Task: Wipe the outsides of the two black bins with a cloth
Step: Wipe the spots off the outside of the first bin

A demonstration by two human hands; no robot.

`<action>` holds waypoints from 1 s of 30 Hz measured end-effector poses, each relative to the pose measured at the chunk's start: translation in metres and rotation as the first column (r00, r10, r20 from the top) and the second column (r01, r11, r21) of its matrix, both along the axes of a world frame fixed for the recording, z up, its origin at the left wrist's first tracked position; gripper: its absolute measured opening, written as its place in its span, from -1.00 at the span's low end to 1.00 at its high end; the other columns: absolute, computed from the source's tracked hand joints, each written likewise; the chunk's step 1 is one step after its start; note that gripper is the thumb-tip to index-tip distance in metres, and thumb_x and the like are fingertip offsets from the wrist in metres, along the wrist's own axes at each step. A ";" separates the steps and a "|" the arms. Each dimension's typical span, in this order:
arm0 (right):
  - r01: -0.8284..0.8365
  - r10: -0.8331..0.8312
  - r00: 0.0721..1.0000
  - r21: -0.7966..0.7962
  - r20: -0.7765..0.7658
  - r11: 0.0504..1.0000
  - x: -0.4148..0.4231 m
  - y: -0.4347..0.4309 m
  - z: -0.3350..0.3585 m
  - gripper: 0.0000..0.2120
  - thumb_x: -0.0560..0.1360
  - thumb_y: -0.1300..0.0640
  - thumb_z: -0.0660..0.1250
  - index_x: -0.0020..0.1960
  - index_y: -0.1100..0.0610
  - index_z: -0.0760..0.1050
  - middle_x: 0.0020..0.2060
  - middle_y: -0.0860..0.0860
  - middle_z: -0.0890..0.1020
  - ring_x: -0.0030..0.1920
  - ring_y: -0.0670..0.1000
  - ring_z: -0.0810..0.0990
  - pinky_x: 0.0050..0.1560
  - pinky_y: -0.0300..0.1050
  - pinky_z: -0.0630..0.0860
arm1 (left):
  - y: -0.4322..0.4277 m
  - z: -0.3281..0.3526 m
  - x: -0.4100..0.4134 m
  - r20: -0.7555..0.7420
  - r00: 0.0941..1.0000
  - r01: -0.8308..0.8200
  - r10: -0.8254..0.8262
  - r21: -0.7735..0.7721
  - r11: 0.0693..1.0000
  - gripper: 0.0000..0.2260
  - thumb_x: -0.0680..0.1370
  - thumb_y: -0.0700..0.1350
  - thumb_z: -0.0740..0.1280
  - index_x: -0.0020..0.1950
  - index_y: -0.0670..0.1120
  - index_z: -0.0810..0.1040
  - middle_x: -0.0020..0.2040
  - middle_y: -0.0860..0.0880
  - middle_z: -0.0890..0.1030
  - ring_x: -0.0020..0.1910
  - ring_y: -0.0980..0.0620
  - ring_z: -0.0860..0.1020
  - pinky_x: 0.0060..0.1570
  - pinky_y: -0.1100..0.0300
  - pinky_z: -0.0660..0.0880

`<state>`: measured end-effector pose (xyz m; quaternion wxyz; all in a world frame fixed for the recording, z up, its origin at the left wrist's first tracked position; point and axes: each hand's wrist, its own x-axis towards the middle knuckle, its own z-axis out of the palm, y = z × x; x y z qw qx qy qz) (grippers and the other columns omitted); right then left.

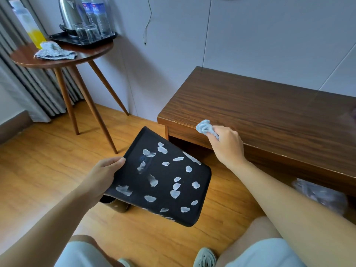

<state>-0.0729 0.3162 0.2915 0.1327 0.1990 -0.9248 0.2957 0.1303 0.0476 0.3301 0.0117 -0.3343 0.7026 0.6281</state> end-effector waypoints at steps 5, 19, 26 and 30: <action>0.000 0.045 0.979 -0.223 0.198 0.975 0.013 -0.022 0.022 -0.63 0.60 -0.04 0.22 -0.33 0.11 0.39 -0.46 -0.03 0.47 -0.37 0.02 0.48 -0.33 0.02 0.43 | 0.000 -0.003 0.009 0.011 0.997 -0.080 0.079 0.094 0.992 -0.74 0.72 -0.09 0.20 0.05 -0.14 0.67 -0.18 -0.16 0.76 -0.31 -0.09 0.71 -0.22 0.03 0.62; 0.477 0.377 0.654 -0.744 0.656 0.468 0.055 -0.035 0.088 -0.96 0.63 0.14 0.35 0.05 0.05 0.58 -0.07 0.02 0.74 -0.08 0.04 0.75 -0.07 0.00 0.67 | 0.034 -0.034 0.046 0.007 1.000 -0.012 0.010 0.479 0.878 -0.71 0.69 -0.06 0.22 0.27 -0.17 0.64 0.18 -0.24 0.70 0.08 -0.20 0.70 -0.06 -0.01 0.65; 0.423 0.488 0.609 -0.777 0.625 0.466 0.066 -0.037 0.100 -0.80 0.54 0.27 0.42 0.16 0.14 0.59 0.00 0.08 0.76 -0.02 0.09 0.76 0.03 0.10 0.67 | 0.045 -0.032 0.046 -0.057 0.996 -0.031 0.067 0.490 0.871 -0.70 0.70 -0.07 0.20 0.31 -0.17 0.61 0.20 -0.23 0.69 0.17 -0.24 0.67 0.04 -0.07 0.60; 0.267 0.369 0.747 -0.757 0.554 0.596 0.079 -0.044 0.098 -0.86 0.58 0.25 0.38 0.07 0.04 0.61 -0.07 -0.04 0.76 0.00 0.00 0.74 0.10 0.05 0.65 | 0.050 -0.025 0.040 -0.035 0.987 -0.130 0.156 0.396 0.909 -0.72 0.69 -0.01 0.26 0.22 -0.13 0.65 0.09 -0.20 0.74 0.06 -0.23 0.71 -0.03 -0.06 0.63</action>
